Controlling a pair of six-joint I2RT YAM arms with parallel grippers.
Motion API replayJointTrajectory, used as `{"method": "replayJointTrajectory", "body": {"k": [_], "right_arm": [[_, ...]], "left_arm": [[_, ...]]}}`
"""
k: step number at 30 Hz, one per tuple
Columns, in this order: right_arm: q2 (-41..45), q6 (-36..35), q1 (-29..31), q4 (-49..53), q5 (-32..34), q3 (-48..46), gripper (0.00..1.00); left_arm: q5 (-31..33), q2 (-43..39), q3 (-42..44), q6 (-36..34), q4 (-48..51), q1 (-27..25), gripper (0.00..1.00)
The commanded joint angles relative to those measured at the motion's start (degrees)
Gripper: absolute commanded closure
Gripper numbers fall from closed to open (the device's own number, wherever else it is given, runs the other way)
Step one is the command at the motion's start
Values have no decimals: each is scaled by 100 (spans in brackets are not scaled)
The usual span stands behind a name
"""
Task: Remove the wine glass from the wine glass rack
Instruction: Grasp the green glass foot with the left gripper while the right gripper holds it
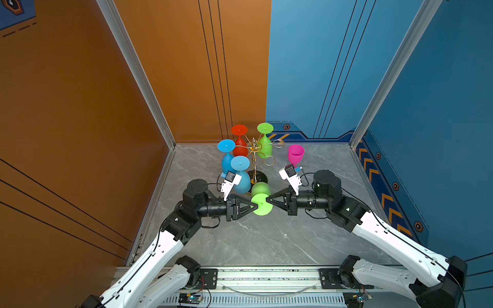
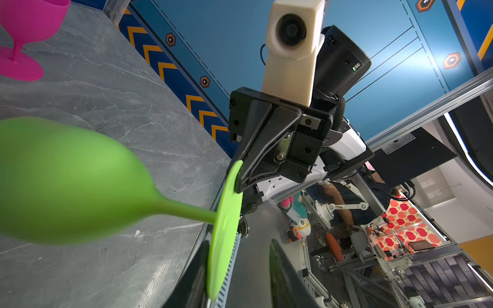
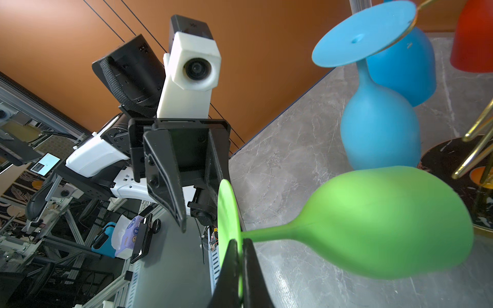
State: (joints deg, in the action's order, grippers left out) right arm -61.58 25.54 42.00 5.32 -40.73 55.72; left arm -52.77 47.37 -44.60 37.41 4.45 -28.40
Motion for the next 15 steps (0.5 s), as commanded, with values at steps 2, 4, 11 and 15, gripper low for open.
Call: {"method": "replayJointTrajectory", "body": {"k": [2, 4, 11, 15], "right_arm": [[-62, 108, 9, -294, 121, -36, 100], [-63, 118, 9, -305, 130, -31, 100], [-40, 153, 2, -278, 162, -24, 100], [-38, 153, 4, -242, 158, -56, 100]], "left_arm": [[-284, -46, 84, -43, -93, 20, 72], [-295, -53, 113, -58, -98, 12, 75], [-313, -63, 152, -102, -96, 3, 91], [-304, -62, 162, -111, -101, -1, 96]]}}
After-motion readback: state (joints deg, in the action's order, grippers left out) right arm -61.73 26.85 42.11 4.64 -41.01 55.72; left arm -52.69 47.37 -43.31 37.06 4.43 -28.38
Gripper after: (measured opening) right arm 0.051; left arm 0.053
